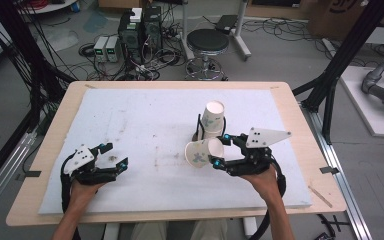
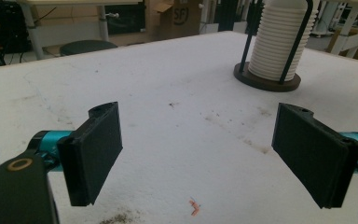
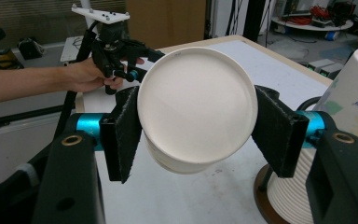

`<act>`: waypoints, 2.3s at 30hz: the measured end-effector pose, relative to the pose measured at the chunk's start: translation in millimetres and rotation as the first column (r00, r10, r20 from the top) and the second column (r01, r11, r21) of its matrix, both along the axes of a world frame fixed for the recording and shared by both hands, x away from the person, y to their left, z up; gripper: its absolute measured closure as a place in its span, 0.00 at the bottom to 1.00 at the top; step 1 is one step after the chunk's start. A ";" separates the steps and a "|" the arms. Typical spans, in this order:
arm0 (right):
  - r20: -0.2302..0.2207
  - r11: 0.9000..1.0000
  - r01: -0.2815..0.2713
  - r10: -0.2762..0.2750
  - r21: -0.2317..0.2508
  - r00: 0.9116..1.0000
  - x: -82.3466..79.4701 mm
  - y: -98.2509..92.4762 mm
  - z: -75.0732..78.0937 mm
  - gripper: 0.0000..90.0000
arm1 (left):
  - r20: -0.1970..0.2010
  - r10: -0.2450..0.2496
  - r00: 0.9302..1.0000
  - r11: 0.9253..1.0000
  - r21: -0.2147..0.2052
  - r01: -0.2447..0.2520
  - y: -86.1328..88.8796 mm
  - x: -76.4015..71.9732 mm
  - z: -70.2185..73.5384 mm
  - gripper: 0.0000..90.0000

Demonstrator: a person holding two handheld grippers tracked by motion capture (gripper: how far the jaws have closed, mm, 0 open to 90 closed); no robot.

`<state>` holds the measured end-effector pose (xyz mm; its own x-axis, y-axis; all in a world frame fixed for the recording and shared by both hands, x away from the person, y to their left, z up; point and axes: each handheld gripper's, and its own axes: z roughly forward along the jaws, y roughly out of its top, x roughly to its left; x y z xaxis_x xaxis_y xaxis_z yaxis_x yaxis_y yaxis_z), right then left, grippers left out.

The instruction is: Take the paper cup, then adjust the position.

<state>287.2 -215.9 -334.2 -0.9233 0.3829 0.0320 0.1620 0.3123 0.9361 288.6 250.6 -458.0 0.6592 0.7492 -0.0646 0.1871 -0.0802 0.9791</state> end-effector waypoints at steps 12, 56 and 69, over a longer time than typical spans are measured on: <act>0.003 0.999 -0.005 0.005 0.040 1.000 1.0 7.2 -6.9 0.42 | 0.001 -0.004 1.000 1.000 0.000 0.004 0.0 0.1 0.0 0.18; -0.047 0.998 -0.035 0.037 0.044 0.998 10.7 10.2 -21.4 0.42 | -0.027 -0.072 0.997 0.997 -0.024 0.071 0.9 2.2 3.2 0.13; -0.048 0.996 -0.079 0.081 0.052 0.996 15.5 18.9 -20.2 0.42 | -0.026 -0.313 0.949 0.949 -0.057 0.311 -4.6 5.3 27.4 0.11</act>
